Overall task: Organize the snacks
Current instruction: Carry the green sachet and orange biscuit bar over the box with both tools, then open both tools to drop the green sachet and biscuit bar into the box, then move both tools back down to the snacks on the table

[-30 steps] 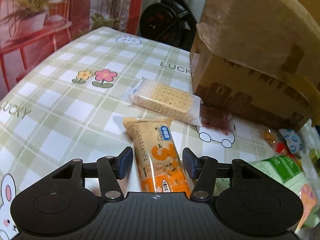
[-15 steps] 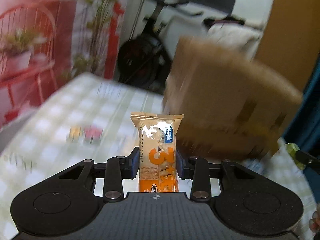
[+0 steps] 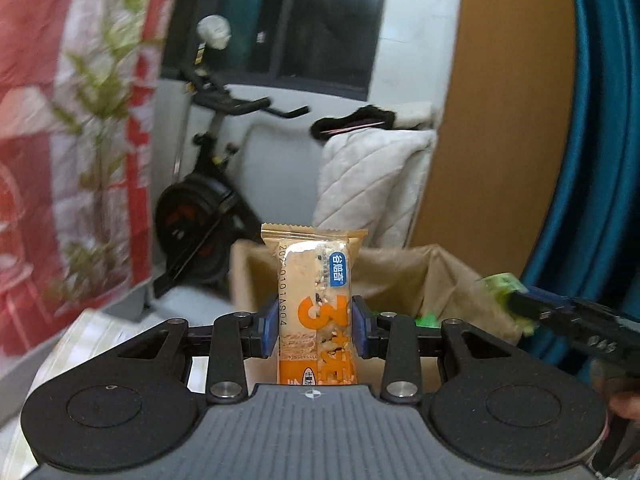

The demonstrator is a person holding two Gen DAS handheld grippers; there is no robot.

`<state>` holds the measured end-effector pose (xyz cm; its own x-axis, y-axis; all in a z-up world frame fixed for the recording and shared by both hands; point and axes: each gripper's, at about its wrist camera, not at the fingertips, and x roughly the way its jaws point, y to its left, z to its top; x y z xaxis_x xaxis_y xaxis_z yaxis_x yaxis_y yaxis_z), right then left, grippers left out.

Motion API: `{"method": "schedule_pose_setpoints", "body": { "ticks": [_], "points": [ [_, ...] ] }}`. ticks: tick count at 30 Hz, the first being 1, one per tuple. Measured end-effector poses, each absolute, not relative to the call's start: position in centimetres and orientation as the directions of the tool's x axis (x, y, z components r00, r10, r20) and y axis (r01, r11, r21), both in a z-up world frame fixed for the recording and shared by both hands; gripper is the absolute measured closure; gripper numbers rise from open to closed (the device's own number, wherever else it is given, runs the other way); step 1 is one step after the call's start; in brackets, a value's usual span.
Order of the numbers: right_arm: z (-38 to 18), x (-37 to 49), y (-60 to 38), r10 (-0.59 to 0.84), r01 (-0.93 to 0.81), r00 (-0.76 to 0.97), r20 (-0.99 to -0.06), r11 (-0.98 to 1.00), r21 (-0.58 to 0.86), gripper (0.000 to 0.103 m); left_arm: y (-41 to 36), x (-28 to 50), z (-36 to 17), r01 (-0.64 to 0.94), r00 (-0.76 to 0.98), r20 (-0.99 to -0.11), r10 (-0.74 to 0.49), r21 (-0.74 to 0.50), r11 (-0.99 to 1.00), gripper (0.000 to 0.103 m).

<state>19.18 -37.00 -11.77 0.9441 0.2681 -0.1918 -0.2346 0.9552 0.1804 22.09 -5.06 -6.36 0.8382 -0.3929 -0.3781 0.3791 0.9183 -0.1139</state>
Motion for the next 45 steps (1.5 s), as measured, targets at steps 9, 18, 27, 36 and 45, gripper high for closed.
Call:
{"method": "schedule_pose_setpoints", "body": {
  "ticks": [9,18,27,36,45],
  "points": [
    [-13.0,26.8,-32.0,0.302,-0.263,0.900,-0.315,0.952,0.159,0.067,-9.2,29.6,-7.9,0.398,0.789,-0.459,-0.407,-0.121,0.909,0.062],
    [-13.3,24.7,-33.2,0.315,-0.262,0.900,-0.302,0.943,0.204,0.054,-5.9,27.7,-8.4,0.368,0.806,-0.462,-0.370,-0.099,0.925,0.047],
    [-13.7,17.9,-36.3,0.300,-0.253,0.913,-0.276,0.948,0.194,0.054,-2.5,22.6,-7.9,0.354,0.810,-0.466,-0.356,-0.095,0.930,0.047],
    [-19.5,13.2,-38.7,0.250,-0.158,0.900,-0.358,0.951,0.266,0.054,-0.1,19.3,-12.0,0.331,0.763,-0.540,-0.355,-0.145,0.932,0.048],
    [-28.1,12.1,-38.5,0.184,-0.086,0.788,-0.588,0.978,0.191,0.056,0.4,18.0,-17.3,0.281,0.710,-0.616,-0.341,-0.196,0.939,0.051]
  ]
}}
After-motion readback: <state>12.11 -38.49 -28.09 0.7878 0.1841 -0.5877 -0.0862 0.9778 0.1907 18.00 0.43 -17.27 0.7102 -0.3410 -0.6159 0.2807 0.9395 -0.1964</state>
